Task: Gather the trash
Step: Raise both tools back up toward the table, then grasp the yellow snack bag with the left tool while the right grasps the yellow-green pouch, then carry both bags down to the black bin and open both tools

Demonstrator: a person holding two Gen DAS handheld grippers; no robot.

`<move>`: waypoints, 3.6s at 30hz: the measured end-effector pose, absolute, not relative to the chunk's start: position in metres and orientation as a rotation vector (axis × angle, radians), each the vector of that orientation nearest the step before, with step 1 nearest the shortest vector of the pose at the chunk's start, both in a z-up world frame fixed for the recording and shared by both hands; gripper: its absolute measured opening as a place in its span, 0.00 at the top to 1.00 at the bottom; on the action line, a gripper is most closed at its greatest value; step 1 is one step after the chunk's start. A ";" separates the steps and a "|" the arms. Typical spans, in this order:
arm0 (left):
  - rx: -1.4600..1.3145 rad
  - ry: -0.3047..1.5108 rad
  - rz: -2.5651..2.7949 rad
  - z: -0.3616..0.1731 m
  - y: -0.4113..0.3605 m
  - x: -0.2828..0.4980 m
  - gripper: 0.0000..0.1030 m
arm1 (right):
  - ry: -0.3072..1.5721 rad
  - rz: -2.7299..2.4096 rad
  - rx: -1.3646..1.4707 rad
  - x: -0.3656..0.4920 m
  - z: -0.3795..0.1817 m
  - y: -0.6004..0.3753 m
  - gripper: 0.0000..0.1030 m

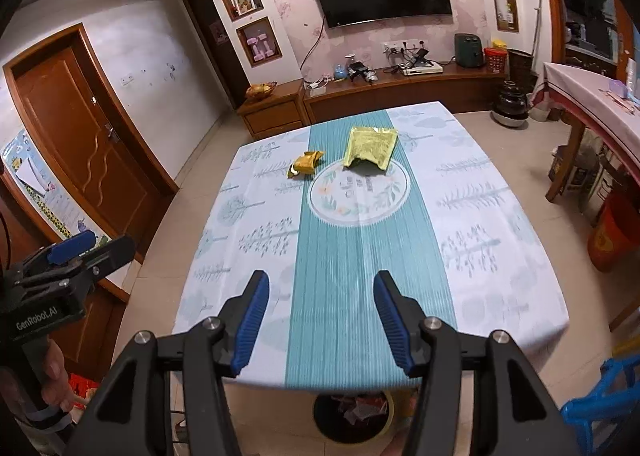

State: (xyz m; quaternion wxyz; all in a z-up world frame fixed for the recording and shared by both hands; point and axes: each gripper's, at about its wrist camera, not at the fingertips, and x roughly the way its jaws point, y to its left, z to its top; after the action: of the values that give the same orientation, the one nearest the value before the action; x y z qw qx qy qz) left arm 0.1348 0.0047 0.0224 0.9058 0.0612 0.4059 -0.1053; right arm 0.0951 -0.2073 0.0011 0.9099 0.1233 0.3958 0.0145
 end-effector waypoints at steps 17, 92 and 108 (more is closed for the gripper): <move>0.047 1.139 -0.068 -0.080 -0.079 0.421 0.04 | 1.046 0.109 0.315 0.396 -0.082 -0.311 0.22; -0.072 1.028 -0.256 -0.035 0.046 0.226 0.86 | 0.852 0.069 0.440 0.217 -0.037 -0.224 0.89; -0.045 0.952 -0.359 -0.009 0.095 0.087 0.86 | 0.760 0.035 0.399 0.064 0.002 -0.167 0.89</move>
State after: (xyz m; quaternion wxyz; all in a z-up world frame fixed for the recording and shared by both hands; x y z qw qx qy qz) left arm 0.0872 0.0951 -0.0087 0.8731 -0.0213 0.4559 -0.1717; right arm 0.0645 -0.1674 0.0022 0.9091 0.1933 0.3685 0.0171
